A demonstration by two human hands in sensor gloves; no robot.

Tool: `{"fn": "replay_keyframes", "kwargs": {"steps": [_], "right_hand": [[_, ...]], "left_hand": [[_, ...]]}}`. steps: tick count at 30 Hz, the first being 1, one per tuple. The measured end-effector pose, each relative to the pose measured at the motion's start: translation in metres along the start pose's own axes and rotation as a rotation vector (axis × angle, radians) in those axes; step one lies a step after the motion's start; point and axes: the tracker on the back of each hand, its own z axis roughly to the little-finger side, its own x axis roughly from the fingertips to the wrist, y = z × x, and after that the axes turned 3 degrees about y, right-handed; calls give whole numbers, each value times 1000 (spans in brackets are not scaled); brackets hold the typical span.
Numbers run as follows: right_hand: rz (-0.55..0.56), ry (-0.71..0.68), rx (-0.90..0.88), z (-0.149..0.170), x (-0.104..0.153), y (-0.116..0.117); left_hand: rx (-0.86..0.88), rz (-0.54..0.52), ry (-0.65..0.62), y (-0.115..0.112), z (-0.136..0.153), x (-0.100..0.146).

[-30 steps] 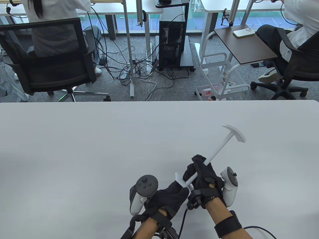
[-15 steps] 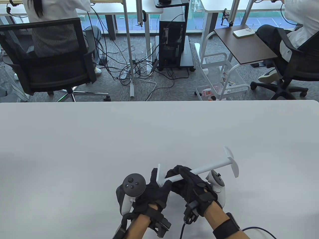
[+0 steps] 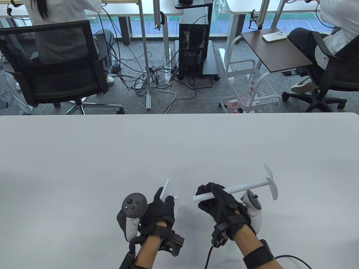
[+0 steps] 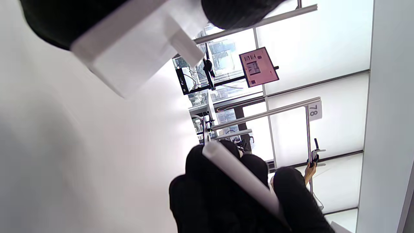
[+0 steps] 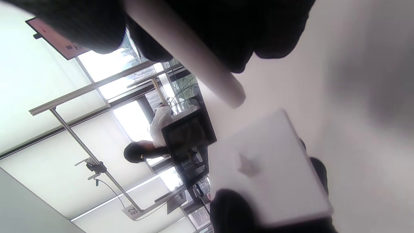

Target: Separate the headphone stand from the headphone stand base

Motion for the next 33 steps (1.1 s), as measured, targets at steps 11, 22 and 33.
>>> {"fn": "replay_keyframes", "kwargs": {"steps": [11,22,33], "right_hand": [[459,-56,285,-49,12,-95],[848,155,960,-71,19,-133],[915,263,1160,-70,12,-139]], "left_hand": [[178,-31,65,34,19,-13],[46,-129,135,48,23,-18],[-52,-186,206,58,32,-23]]}}
